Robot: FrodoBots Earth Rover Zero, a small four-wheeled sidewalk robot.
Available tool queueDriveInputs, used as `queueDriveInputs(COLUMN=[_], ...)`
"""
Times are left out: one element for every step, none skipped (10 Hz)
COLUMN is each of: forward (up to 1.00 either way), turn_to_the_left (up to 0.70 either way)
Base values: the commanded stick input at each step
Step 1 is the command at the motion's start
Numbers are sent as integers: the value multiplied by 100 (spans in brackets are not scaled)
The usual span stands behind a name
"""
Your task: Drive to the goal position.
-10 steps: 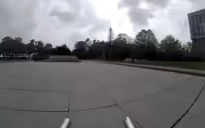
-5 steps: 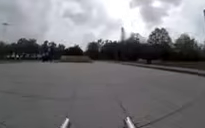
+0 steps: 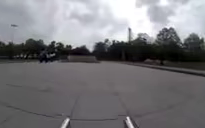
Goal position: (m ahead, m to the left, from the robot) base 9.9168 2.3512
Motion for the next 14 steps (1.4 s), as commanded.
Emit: queueDriveInputs(forward=[100, 100, 100, 100, 100, 100, 100, 100, 100, 100, 100, 100, 100, 100], turn_to_the_left=[2, -15, -37, -12, -1, -23, -31, -10, -11, -31, -17, -4, -29, -33])
